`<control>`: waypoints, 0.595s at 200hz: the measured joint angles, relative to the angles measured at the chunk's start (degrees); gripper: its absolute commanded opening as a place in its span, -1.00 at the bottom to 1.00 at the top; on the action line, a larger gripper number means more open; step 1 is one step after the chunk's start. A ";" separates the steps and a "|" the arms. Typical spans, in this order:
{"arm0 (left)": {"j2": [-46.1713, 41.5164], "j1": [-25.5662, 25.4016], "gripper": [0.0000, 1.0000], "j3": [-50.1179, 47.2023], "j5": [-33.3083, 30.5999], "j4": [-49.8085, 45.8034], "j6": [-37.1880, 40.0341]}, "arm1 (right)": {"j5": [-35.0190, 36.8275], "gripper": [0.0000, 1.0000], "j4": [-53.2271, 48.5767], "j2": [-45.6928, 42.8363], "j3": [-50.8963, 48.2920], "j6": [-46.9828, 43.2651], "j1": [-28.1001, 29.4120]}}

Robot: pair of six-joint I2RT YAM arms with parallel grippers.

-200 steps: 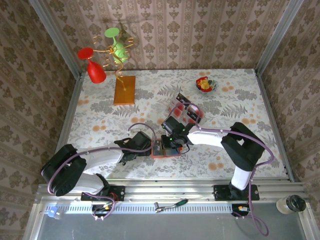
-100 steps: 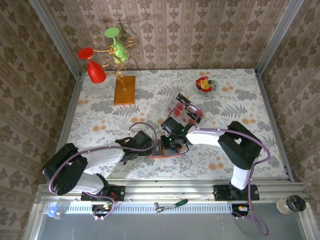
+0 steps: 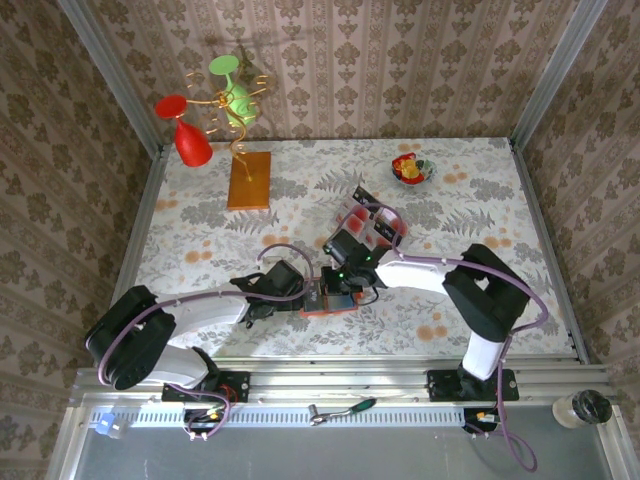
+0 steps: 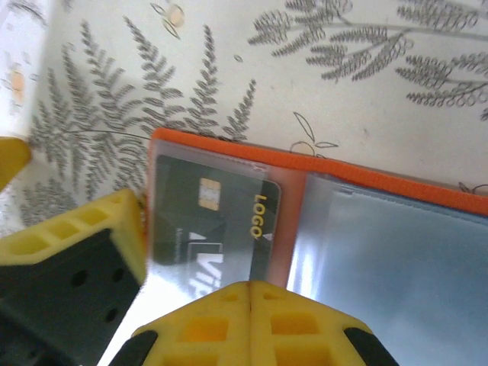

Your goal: Put the credit cards into the card holder

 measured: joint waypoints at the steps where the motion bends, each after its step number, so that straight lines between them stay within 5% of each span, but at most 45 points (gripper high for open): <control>1: -0.02 0.02 1.00 0.00 0.02 0.00 0.02 | 0.00 -0.84 -0.04 -0.09 0.00 0.00 -0.02; 119: -8.39 2.43 1.00 5.75 1.25 -6.16 2.43 | 1.92 -0.74 -6.10 -7.15 -1.11 -4.98 -6.78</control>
